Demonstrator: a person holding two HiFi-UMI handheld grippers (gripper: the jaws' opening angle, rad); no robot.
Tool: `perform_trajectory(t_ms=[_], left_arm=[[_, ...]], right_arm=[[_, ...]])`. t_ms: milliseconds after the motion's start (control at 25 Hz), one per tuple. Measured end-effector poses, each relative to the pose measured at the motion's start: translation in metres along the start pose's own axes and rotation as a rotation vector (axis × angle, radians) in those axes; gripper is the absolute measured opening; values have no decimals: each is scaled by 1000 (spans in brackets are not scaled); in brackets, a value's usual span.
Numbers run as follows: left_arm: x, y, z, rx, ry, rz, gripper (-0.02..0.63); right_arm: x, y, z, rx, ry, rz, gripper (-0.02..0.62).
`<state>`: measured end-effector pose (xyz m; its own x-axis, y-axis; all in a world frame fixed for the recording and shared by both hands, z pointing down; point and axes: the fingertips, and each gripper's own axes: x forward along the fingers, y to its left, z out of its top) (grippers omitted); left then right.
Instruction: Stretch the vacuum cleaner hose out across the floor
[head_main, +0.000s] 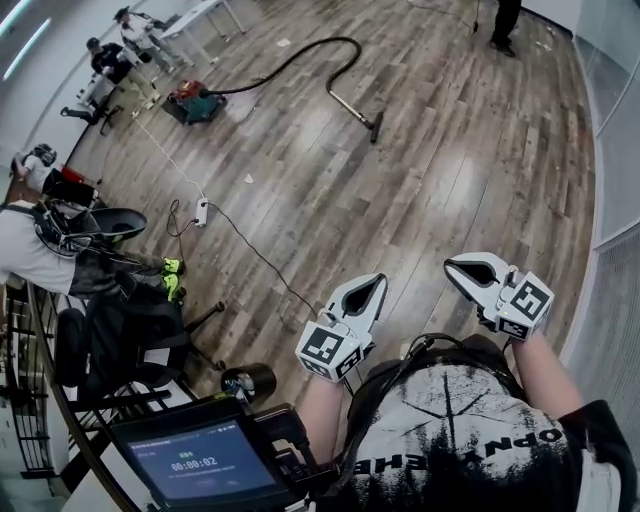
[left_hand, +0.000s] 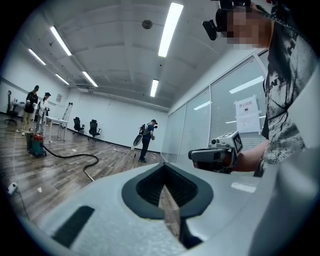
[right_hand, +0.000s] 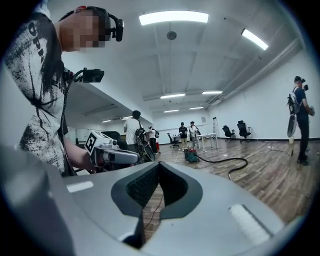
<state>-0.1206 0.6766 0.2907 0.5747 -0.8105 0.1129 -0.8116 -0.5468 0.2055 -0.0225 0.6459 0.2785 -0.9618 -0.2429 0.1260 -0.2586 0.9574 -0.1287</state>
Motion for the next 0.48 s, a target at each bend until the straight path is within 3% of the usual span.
perform_trajectory(t_ms=[480], left_arm=[[-10, 42, -12, -62, 15, 46, -1]], right_arm=[[45, -5, -1, 6, 29, 59, 5]])
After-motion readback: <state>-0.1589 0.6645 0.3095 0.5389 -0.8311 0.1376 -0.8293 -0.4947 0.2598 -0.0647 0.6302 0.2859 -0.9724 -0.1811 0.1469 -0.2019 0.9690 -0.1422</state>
